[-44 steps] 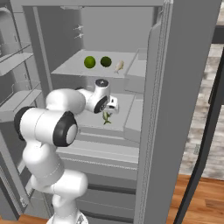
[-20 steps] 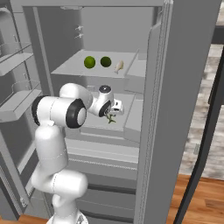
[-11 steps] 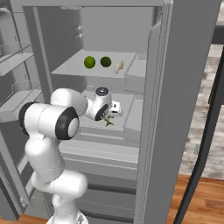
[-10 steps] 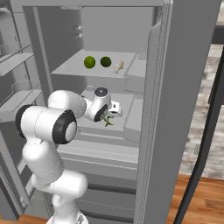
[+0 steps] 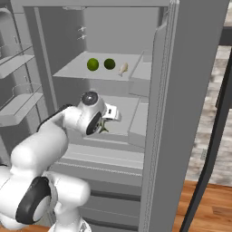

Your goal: Place one lime and one fish in each tupperware on the nearby counter, to pack two identical lunches.

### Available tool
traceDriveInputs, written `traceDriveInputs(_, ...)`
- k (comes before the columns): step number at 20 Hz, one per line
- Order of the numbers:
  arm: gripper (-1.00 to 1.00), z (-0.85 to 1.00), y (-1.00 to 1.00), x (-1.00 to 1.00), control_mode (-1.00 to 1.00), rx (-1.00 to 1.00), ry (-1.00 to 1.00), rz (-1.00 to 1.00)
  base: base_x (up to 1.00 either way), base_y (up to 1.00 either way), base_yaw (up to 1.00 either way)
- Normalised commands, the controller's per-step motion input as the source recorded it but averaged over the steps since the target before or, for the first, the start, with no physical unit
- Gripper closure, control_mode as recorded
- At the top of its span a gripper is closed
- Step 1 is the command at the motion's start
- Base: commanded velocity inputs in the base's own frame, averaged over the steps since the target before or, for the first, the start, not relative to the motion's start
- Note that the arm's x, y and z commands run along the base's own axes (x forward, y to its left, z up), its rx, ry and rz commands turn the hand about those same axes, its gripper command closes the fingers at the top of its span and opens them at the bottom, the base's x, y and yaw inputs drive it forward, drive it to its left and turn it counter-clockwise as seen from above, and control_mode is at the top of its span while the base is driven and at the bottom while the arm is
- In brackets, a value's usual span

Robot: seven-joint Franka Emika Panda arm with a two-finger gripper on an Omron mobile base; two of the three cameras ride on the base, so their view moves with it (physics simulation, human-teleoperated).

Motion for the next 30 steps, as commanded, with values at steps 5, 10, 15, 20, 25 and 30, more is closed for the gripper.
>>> traceDriveInputs(5,1.0,1.0,0.02,-1.0,-1.0,0.08,-0.01,-0.12,0.0,0.0,0.0)
traceDriveInputs(10,1.0,1.0,0.17,-1.0,-1.0,0.16,0.0,-0.12,0.0,0.0,0.0)
traceDriveInputs(15,1.0,0.6,0.24,-1.0,-1.0,0.19,-0.09,-0.05,0.0,0.0,0.0)
traceDriveInputs(20,1.0,0.0,0.21,-0.4,1.0,0.04,-0.09,-0.04,-0.6,0.41,-0.21)
traceDriveInputs(25,1.0,0.0,0.0,0.0,1.0,0.0,0.0,0.0,-1.0,0.64,-0.7)
traceDriveInputs(30,1.0,0.0,0.0,0.0,1.0,0.0,0.0,0.0,-0.94,0.36,-0.86)
